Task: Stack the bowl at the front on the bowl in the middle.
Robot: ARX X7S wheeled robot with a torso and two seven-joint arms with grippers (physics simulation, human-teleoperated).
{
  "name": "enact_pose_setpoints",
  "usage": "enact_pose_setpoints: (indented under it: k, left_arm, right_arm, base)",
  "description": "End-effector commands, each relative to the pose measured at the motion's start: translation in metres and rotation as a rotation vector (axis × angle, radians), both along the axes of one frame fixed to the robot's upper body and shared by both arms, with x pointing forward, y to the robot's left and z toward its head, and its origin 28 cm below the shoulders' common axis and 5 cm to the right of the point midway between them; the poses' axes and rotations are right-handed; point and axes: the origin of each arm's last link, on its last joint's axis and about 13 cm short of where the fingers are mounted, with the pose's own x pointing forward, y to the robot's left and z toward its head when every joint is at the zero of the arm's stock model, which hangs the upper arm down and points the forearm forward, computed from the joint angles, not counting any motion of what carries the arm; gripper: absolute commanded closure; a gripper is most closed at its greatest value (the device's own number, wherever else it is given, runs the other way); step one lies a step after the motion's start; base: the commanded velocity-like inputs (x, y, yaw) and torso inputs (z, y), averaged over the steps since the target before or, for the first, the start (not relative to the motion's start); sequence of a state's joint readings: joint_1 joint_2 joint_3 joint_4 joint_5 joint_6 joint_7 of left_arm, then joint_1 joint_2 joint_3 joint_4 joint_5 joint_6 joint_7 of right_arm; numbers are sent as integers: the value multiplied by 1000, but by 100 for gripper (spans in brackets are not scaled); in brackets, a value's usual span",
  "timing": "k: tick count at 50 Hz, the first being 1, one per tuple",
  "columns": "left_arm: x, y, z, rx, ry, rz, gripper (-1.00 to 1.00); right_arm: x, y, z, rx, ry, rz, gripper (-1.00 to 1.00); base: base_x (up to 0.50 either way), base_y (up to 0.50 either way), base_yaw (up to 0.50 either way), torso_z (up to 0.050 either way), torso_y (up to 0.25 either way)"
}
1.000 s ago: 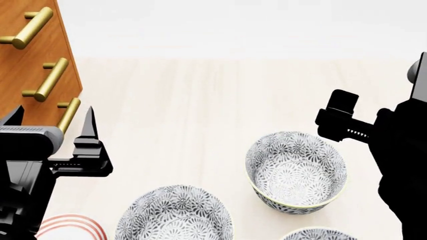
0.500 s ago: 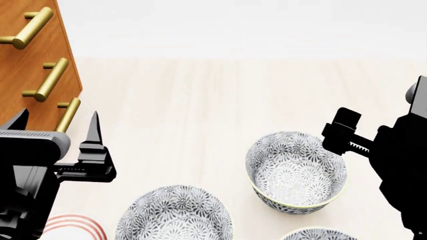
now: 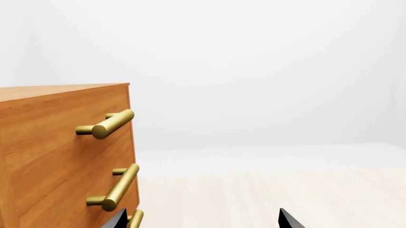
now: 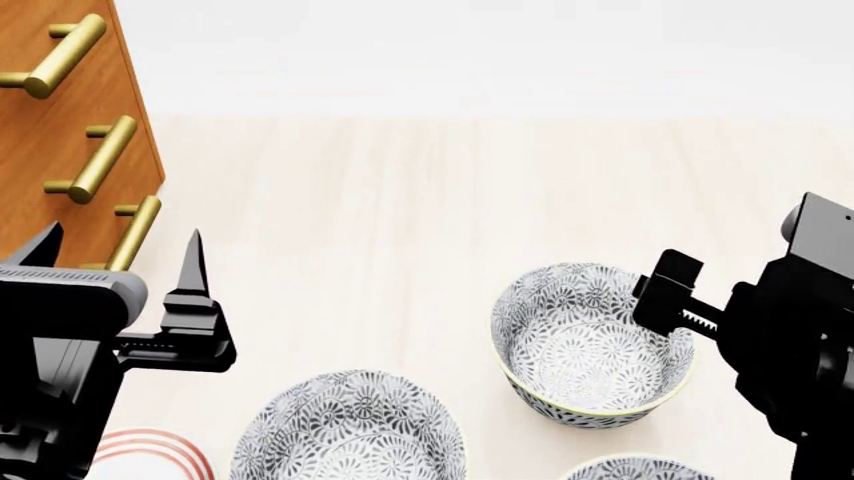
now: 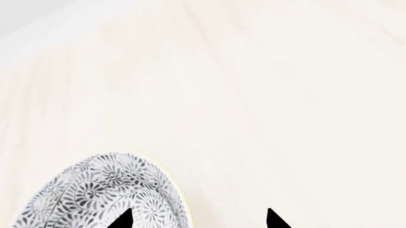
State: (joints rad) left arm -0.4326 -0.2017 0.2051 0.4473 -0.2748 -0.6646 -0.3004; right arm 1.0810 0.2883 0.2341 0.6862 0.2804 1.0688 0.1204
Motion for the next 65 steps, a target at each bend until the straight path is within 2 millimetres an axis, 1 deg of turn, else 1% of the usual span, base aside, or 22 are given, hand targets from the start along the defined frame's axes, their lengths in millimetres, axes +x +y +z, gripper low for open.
enact_pose_setpoints:
  k: [1, 20, 31, 32, 42, 48, 51, 52, 54, 56, 58, 62, 65]
  left_arm:
    - [0, 0, -2, 4, 5, -2, -100]
    - [1, 0, -4, 5, 11, 2, -100]
    - [1, 0, -4, 7, 11, 1, -100]
    - [1, 0, -4, 8, 11, 1, -100]
    - [1, 0, -5, 10, 12, 1, -100]
    - [1, 0, -5, 8, 15, 0, -100]
    - [1, 1, -5, 9, 16, 0, -100]
    - [1, 1, -5, 10, 17, 1, -100]
    - [1, 1, -4, 9, 16, 2, -100]
    - [1, 1, -4, 9, 16, 2, -100]
    - [1, 1, -4, 11, 17, 2, -100]
    - [1, 0, -2, 12, 16, -1, -100]
    - [1, 0, 0, 12, 14, -2, -100]
  right_arm:
    - [8, 2, -15, 11, 42, 13, -100]
    - [14, 5, -35, 39, 116, 40, -100]
    - [11, 6, -40, 44, 163, 62, -100]
    - [12, 6, -40, 38, 161, 58, 100]
    - [11, 5, -41, 44, 159, 62, 100]
    - [13, 6, -36, 45, 149, 60, 100]
    - [10, 8, -21, 47, 113, 74, 100]
    - [6, 8, -10, 43, 90, 72, 100]
    - [0, 8, 5, 50, 63, 81, 100]
    - [-10, 9, 25, 34, 34, 86, 100]
    - [-17, 10, 38, 31, 17, 98, 100]
    - [-29, 9, 58, 15, -13, 104, 100]
    - [-36, 9, 69, 8, -41, 112, 100]
  base:
    - [0, 0, 0, 0, 0]
    - [0, 0, 0, 0, 0]
    - [0, 0, 0, 0, 0]
    - [0, 0, 0, 0, 0]
    - [0, 0, 0, 0, 0]
    - [0, 0, 0, 0, 0]
    - [0, 0, 0, 0, 0]
    - [0, 0, 0, 0, 0]
    - [0, 0, 0, 0, 0]
    - [0, 0, 0, 0, 0]
    - [0, 0, 0, 0, 0]
    - [0, 0, 0, 0, 0]
    - [0, 0, 0, 0, 0]
